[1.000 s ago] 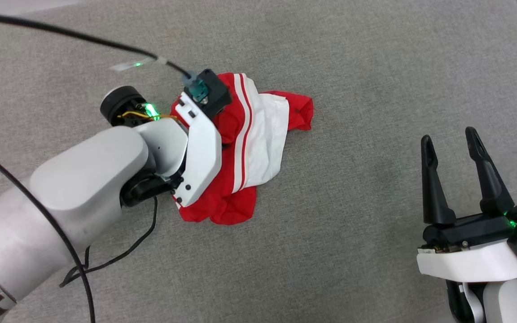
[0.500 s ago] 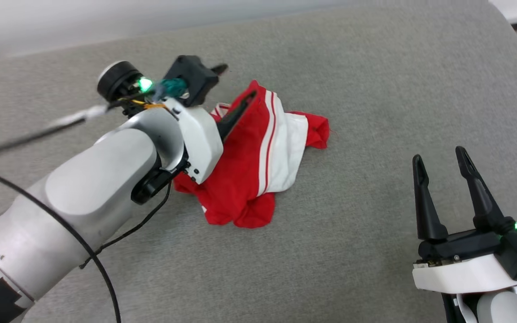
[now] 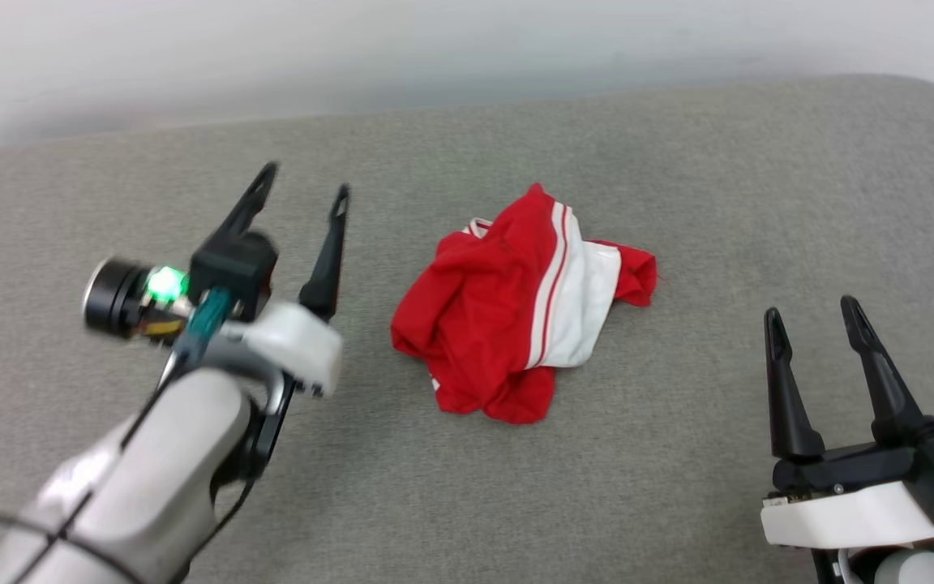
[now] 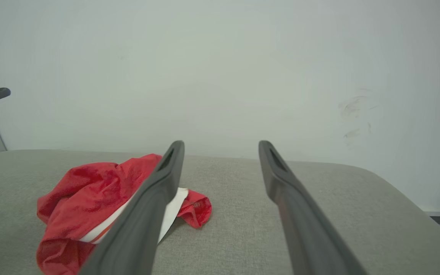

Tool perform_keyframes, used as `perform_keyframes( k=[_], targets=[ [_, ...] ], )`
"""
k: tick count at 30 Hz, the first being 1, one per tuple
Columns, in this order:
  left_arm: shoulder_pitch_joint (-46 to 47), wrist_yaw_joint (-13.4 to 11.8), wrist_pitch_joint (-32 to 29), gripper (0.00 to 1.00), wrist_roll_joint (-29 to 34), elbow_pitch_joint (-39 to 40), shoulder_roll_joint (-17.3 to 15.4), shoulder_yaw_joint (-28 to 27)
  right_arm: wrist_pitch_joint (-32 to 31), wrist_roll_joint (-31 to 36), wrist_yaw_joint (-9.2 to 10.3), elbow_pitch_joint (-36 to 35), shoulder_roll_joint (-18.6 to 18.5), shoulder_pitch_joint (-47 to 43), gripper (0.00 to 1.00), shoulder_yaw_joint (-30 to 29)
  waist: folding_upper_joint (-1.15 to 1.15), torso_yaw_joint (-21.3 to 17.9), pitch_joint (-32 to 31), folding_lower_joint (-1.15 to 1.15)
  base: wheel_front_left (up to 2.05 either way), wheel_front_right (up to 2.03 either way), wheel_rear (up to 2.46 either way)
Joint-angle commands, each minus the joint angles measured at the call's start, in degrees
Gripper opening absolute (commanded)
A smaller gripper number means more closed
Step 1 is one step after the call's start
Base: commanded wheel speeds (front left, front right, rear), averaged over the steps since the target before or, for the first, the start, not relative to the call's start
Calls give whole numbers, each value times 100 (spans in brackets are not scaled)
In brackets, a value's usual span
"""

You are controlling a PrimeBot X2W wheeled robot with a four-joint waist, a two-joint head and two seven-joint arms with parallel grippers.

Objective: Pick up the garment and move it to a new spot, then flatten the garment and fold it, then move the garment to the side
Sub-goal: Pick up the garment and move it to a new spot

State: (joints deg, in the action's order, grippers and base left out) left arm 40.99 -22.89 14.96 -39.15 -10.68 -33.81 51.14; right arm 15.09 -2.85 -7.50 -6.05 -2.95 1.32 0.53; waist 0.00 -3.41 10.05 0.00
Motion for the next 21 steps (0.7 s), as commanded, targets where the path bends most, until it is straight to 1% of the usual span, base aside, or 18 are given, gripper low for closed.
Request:
perform_keyframes(
  k=[1, 3, 5, 8, 9, 11, 16, 18, 21],
  targets=[
    [-200, -69, 28, 100, 98, 74, -7, -85, 12, 39, 2, -8, 13, -49, 100, -9, 0, 71, -56, 0, 0, 0, 0],
    [-642, -265, 29, 100, 389, 355, 30, -524, 12, 44, 2, 0, 12, -87, 100, -37, 0, 132, -91, 0, 0, 0, 0],
    [-1120, -390, 30, 100, 669, 600, 96, -944, 12, 35, 2, 11, 12, -133, 100, -60, 0, 184, -120, 0, 0, 0, 0],
    [-1801, -496, 29, 100, 1045, 917, 254, -1549, 12, -26, 2, 32, 11, -165, 100, -80, 0, 235, -154, 0, 0, 0, 0],
    [-2019, -496, 30, 100, 1162, 980, 313, -1743, 12, -45, 2, 37, 12, -170, 100, -81, 0, 248, -164, 0, 0, 0, 0],
    [-2424, -482, 25, 100, 1397, 1121, 494, -2073, 12, -82, 2, 59, 12, -206, 100, -95, 0, 277, -188, 0, 0, 0, 0],
    [-3145, -327, 25, 100, 1990, 1304, 970, -2846, 12, -217, 1, 134, 12, -235, 100, -110, 0, 308, -240, 0, 0, 0, 0],
    [-3404, -246, 25, 100, 2207, 1365, 1203, -3067, 12, -269, 2, 163, 12, -268, 100, -119, 0, 307, -273, 0, 0, 0, 0],
    [-3729, -57, 25, 100, 2439, 1404, 1495, -3369, 12, -335, 2, 215, 12, -315, 100, -118, 0, 298, -342, 0, 0, 0, 0]
  ],
)
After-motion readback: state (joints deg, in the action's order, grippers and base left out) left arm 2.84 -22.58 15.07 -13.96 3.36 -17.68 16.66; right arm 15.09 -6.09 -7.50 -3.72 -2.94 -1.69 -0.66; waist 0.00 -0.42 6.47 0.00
